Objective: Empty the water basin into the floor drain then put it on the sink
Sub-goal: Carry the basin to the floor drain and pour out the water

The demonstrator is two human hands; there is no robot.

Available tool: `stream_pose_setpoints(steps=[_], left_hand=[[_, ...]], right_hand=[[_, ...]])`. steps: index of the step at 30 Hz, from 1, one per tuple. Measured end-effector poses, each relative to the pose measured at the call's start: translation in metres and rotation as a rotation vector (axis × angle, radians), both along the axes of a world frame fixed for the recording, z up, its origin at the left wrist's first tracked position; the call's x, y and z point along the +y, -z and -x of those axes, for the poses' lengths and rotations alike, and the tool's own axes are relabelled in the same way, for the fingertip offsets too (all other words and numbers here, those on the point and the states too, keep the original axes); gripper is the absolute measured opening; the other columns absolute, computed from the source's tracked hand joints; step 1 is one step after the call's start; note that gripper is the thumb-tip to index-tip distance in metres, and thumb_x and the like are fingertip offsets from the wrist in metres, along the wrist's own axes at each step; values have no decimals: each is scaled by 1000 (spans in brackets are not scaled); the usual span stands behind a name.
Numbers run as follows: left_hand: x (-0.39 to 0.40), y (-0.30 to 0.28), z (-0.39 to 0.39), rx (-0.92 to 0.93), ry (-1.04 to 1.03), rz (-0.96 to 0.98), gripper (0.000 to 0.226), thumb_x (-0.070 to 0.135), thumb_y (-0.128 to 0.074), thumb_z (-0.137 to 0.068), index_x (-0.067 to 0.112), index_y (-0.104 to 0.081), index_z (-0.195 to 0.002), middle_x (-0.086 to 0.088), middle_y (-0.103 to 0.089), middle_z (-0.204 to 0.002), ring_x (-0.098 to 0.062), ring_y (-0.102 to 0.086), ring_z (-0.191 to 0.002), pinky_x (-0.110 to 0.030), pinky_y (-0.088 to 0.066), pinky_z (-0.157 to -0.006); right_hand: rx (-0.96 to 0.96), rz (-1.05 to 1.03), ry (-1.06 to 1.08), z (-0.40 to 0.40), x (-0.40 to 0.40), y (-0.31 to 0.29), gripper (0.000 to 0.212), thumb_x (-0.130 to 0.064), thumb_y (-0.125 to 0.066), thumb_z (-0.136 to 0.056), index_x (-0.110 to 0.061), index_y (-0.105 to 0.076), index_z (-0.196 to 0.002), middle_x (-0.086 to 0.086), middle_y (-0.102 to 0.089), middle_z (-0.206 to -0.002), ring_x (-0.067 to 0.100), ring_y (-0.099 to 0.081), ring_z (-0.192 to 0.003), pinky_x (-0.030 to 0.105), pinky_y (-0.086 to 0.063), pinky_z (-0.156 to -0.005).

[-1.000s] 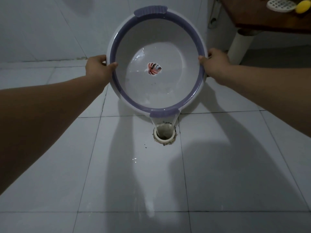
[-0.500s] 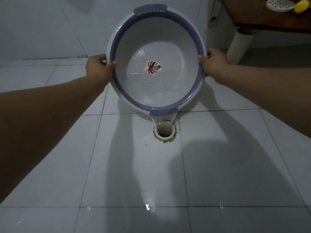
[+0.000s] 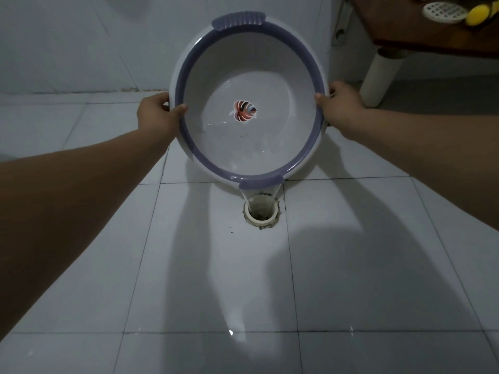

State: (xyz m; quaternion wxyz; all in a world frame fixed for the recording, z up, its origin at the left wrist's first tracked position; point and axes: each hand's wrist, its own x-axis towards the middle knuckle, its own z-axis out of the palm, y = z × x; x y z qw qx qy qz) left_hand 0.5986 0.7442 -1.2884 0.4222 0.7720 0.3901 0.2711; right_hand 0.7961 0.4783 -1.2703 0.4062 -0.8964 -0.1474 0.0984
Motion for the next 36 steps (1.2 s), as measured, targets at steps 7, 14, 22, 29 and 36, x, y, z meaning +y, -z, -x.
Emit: stream_pose_setpoints(steps=[7,14,22,29,36], left_hand=[[-5,-1,2,15,8,-3,26,23,-69,-93,13,-69,-117,-6,-73,-100,-25,-72,-89,-38,-60,-85],[-14,-3,6,41,8,-2,30,23,-68,-94,10,-69,-121,-11,-73,-107,-31,-71,-96,-45,-58,-90],[-22,-2,11,48,2,-5,30,24,-68,-94,11,-69,-121,-8,-73,-104,-27,-70,-92,-42,-59,-89],[-29,-1,13,44,-2,1,31,23,-69,-93,11,-69,-122,-8,-73,-106,-28,-70,-94,-42,-59,-90],[-31,2,15,54,-8,-8,28,23,-69,-93,11,-70,-119,-9,-73,-103,-29,-70,-92,-45,-58,-90]], right_hand=[[23,-33,5,2,-1,3,33,-27,-48,-102,-6,-51,-127,16,-60,-124,31,-59,-111,41,-51,-95],[18,-41,-2,4,-4,4,36,-26,-49,-101,-5,-53,-131,17,-61,-126,32,-60,-113,43,-50,-97],[-7,-2,13,3,-7,11,35,-26,-49,-102,-6,-50,-130,16,-60,-124,30,-59,-111,32,-44,-81],[-34,26,22,2,-11,13,33,-26,-50,-101,-4,-52,-126,17,-61,-122,33,-59,-111,35,-44,-83],[-44,61,10,3,-12,16,33,-25,-51,-100,-3,-53,-124,19,-61,-122,34,-59,-112,41,-48,-92]])
